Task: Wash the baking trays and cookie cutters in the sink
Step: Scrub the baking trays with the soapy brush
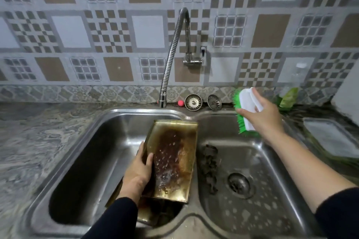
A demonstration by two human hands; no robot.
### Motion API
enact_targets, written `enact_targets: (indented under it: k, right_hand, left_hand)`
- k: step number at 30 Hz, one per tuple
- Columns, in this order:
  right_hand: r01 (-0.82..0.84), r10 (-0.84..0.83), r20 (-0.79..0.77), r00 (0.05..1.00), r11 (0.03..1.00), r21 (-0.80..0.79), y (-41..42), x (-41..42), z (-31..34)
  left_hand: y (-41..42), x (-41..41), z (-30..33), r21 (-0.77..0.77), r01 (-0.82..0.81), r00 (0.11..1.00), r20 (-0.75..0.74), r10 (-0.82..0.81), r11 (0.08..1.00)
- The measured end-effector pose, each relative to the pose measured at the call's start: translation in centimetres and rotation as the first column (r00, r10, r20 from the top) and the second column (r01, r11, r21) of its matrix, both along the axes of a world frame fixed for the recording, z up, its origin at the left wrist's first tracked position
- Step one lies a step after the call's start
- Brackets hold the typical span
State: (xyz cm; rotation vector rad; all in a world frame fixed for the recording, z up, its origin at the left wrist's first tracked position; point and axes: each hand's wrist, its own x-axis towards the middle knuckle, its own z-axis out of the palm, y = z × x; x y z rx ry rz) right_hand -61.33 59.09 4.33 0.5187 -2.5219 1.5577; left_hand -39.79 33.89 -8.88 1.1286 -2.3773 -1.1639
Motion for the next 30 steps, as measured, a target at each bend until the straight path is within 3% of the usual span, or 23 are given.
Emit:
enact_targets:
  k: [5,10,14,17,20,23,30]
  right_hand:
    - [0.026,-0.027,0.029,0.999,0.999,0.045,0.0,-0.2,-3.5]
    - [0.021,-0.025,0.052,0.998,0.997,0.074,-0.1,0.2,-6.1]
    - [0.008,-0.019,0.066,0.998,0.986,0.166,-0.2,0.8,-7.0]
    - [0.000,-0.016,0.046,0.999,0.943,0.332,-0.4,1.5,-7.3]
    - [-0.023,0.011,0.024,1.000,0.819,0.574,-0.3,2.6,-7.2]
    - [-0.030,0.062,-0.017,0.998,0.682,0.730,0.3,3.3,-7.5]
    - [-0.147,0.122,0.090,0.988,0.617,0.773,3.6,2.9,-7.2]
  left_hand:
    - [-4.1,4.1,-3.5,0.051,-0.103,0.981,0.168,0.094,0.993]
    - [-6.5,4.9,-5.3,0.068,-0.051,0.915,0.404,0.019,0.996]
    - [-6.8,4.3,-5.9,0.078,-0.087,0.888,0.457,0.042,0.993]
    - [-7.1,4.3,-6.5,0.061,-0.111,0.860,0.506,0.066,0.992]
    - [-6.8,4.2,-6.0,-0.045,-0.099,0.817,0.566,0.107,0.994]
    - [-5.8,2.8,-4.0,-0.162,-0.100,0.793,0.583,0.177,0.982]
    - [2.3,-8.4,3.1,-0.410,0.189,0.935,0.351,-0.036,0.892]
